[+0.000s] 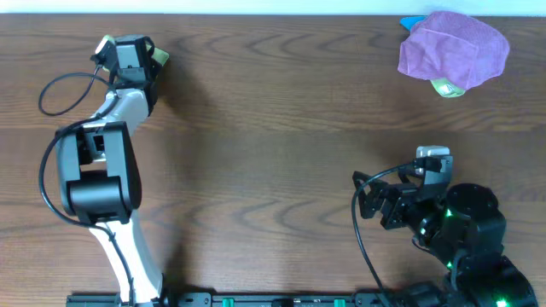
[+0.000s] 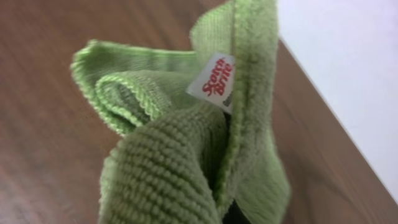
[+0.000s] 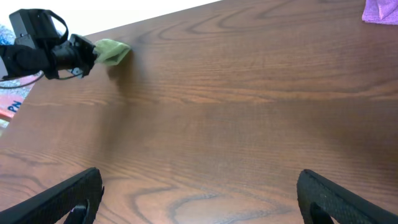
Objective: Fold the cloth
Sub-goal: 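Lift the folded cloth and carry it to the far left with the left gripper, then lower the folded cloth onto the table and open the left gripper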
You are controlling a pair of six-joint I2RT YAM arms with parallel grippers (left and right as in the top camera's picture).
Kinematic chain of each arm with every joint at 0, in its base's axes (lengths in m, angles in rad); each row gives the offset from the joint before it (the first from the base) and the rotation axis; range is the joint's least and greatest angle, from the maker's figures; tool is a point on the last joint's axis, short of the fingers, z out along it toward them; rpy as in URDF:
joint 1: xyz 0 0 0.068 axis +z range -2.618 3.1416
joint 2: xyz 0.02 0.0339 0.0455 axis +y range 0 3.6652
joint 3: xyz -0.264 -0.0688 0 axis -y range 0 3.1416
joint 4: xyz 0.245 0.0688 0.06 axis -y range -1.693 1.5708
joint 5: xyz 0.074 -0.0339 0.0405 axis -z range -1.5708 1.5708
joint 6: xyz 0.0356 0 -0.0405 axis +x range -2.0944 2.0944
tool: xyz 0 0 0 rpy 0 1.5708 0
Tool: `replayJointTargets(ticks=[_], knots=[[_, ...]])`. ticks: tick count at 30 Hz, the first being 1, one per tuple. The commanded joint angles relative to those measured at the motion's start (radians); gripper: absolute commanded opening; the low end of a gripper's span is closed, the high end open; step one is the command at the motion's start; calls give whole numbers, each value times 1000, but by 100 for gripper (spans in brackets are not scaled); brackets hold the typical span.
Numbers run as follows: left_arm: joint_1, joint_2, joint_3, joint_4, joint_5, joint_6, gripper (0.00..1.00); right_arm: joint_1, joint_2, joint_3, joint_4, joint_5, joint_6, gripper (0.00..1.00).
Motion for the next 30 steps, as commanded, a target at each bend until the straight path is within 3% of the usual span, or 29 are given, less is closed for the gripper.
replayJointTargets(ticks=[1,8,16,20,30], knots=[[15,14,18,-42,-28,-80,6,-7,-3,-6,-1,-4,12,99],[20,27,12,-162,-45,-166,6,-7,-3,-6,-1,-4,12,99],[21,28,4,-191,-45,-183,8,-7,-3,-6,-1,-4,12,99],[26,28,4,-208,-44,-183,38,-7,-3,-6,-1,-4,12,99],[43,23,5,-313,-41,-182,60,-7,-3,-6,-1,-4,12,99]])
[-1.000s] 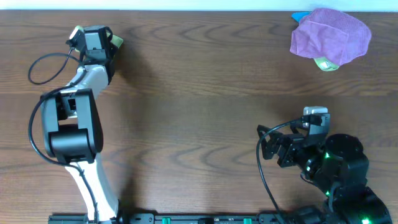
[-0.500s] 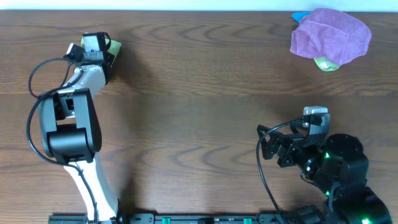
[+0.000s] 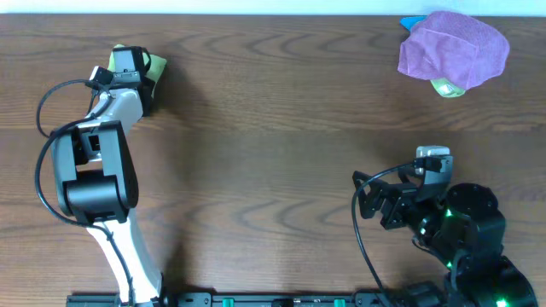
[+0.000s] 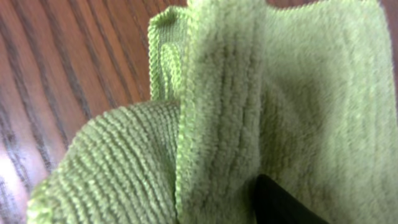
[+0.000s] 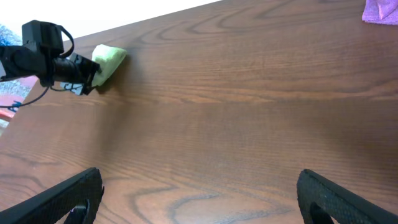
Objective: Fold the cloth
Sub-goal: 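Lower the folded cloth onto the table and open the left gripper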
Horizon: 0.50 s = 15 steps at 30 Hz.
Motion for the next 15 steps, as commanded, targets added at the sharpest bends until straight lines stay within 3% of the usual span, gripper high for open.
replayJointTargets(ticks=[1,7,15], knots=[[19,11,-5,-45,-1,3,63,-7,-3,-6,-1,-4,12,99],[42,-12,-5,-91,0,3,75,-7,-3,-6,-1,-4,12,99],[74,-68,-5,-129,6,57,76,-7,-3,-6,-1,-4,12,99]])
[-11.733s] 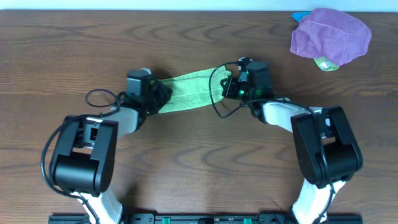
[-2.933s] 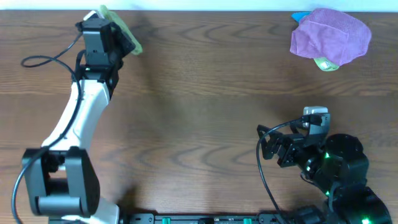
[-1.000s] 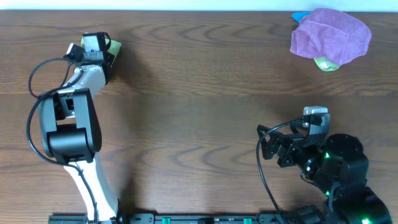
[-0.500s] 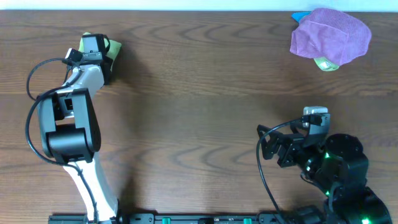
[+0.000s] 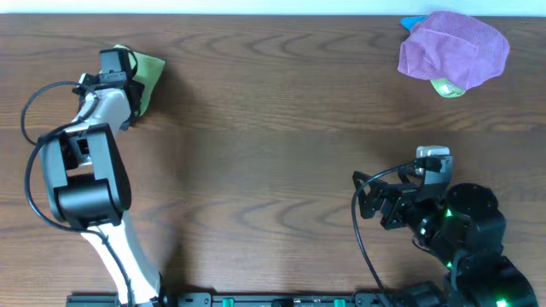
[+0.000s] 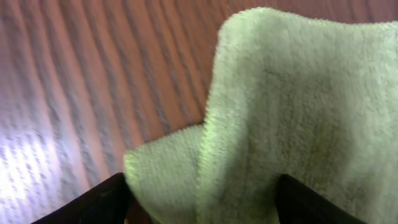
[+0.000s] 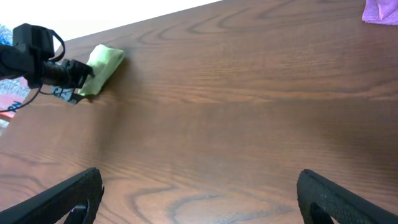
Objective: Fold the cloth
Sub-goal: 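Lower the folded cloth onto the table and open the left gripper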
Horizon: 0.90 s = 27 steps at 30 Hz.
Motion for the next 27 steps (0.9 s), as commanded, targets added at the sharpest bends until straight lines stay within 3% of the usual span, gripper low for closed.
replayJointTargets(ticks=[1,16,23,27], knots=[[15,-48,-11,-11,4,47,77,-7,-3,-6,-1,-4,12,99],[17,-87,-11,20,5,58,80,-7,-3,-6,-1,-4,12,99],[17,-85,-11,48,92,53,80,-7,-3,-6,-1,-4,12,99],[17,-111,-11,8,230,183,86,-7,-3,-6,-1,-4,12,99]])
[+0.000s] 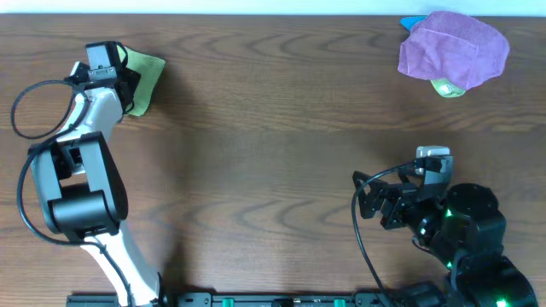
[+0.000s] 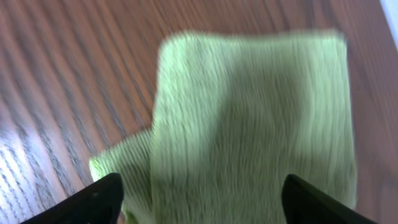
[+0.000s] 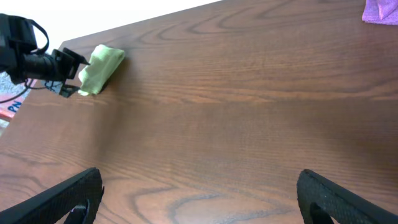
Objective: Fold the cloth
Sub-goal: 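Lower the folded cloth onto the table and open the left gripper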
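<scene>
The green cloth (image 1: 141,78) lies folded flat at the table's far left corner; it also shows as a folded rectangle in the left wrist view (image 2: 255,118) and small in the right wrist view (image 3: 99,67). My left gripper (image 1: 119,77) stands open just left of it, fingertips (image 2: 102,198) wide apart over its near edge, nothing held. My right gripper (image 1: 371,205) rests open near the front right, fingertips (image 3: 74,199) spread over bare wood.
A purple cloth (image 1: 454,49) is heaped at the far right corner over a green and a blue item. The table's far edge (image 1: 273,14) runs just behind both cloths. Black cables loop from each arm.
My left gripper has drawn back to the left, so more of the green cloth shows lying flat. The right arm has not moved.
At first my left gripper was shut on the bunched green cloth, held up at the far left corner. Then it was lower with the cloth still pinched. Then it stood open over the cloth on the table, and now it has backed off to the left.
</scene>
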You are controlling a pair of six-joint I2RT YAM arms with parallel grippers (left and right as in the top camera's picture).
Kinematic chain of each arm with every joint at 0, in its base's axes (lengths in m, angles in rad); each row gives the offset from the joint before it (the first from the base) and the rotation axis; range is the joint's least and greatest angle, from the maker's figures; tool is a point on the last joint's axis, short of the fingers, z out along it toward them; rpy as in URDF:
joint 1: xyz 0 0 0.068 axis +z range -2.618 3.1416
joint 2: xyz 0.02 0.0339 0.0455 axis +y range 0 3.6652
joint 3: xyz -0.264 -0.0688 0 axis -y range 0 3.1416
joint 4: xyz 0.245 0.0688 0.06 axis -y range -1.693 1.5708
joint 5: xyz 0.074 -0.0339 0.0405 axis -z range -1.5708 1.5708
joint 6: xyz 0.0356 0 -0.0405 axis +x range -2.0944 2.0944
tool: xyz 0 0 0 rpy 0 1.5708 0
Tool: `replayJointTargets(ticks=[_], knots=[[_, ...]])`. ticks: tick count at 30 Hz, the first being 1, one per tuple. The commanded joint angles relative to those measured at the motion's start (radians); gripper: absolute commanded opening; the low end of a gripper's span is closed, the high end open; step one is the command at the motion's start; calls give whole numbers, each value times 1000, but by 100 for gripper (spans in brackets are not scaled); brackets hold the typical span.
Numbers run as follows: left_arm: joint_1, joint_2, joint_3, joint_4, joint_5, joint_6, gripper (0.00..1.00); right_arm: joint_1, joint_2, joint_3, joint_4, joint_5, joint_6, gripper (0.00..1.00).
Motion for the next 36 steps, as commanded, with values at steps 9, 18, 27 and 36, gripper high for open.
replayJointTargets(ticks=[9,18,27,36], knots=[[2,-317,-7,-230,117,281,95,-7,-3,-6,-1,-4,12,99],[2,-549,-7,-294,175,317,95,-7,-3,-6,-1,-4,12,99],[5,-616,-7,-309,210,317,95,-7,-3,-6,-1,-4,12,99],[-13,-723,-7,-505,225,394,95,-7,-3,-6,-1,-4,12,99]])
